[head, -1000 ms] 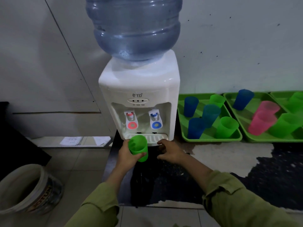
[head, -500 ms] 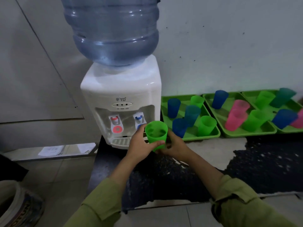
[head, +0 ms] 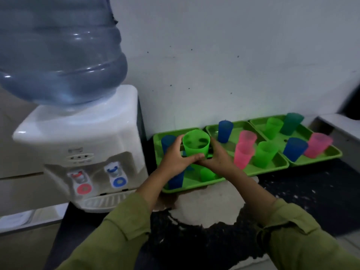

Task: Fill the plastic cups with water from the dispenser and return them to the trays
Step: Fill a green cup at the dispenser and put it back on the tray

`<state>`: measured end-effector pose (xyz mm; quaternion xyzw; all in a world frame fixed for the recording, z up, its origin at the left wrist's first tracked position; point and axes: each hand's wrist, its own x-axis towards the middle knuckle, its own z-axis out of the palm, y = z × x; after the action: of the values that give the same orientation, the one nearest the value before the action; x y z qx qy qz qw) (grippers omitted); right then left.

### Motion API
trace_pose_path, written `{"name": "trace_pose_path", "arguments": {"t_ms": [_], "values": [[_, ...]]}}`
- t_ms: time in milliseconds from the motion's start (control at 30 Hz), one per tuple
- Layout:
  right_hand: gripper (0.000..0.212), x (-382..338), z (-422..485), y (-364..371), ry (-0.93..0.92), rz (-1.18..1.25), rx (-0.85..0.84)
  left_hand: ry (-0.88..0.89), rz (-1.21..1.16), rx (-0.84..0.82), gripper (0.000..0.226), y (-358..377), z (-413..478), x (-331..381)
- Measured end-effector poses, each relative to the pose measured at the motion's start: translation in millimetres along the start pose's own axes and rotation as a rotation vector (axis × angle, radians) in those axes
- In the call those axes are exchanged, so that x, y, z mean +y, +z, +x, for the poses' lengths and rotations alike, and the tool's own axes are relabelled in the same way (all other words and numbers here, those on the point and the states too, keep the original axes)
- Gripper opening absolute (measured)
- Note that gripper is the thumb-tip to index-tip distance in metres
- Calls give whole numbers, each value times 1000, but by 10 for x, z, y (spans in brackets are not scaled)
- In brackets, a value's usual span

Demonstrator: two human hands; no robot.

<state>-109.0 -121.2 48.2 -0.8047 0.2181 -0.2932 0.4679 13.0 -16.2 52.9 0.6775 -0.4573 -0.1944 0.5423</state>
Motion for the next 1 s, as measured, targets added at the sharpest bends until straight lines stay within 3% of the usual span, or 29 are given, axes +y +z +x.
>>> {"name": "trace_pose_path", "arguments": {"t_ms": [367,800,1000], "values": [[66,949,1323,-1493,107,-147,105,-175,2,36,50,1206,1336,-178],[69,2394,2318,-2271,344,-108,159,-402,159,17,72,1968,2374,-848],[76,2918,2403,-2320,463,-189,58,-461,175,44,90,2165,2624,-1123]]}}
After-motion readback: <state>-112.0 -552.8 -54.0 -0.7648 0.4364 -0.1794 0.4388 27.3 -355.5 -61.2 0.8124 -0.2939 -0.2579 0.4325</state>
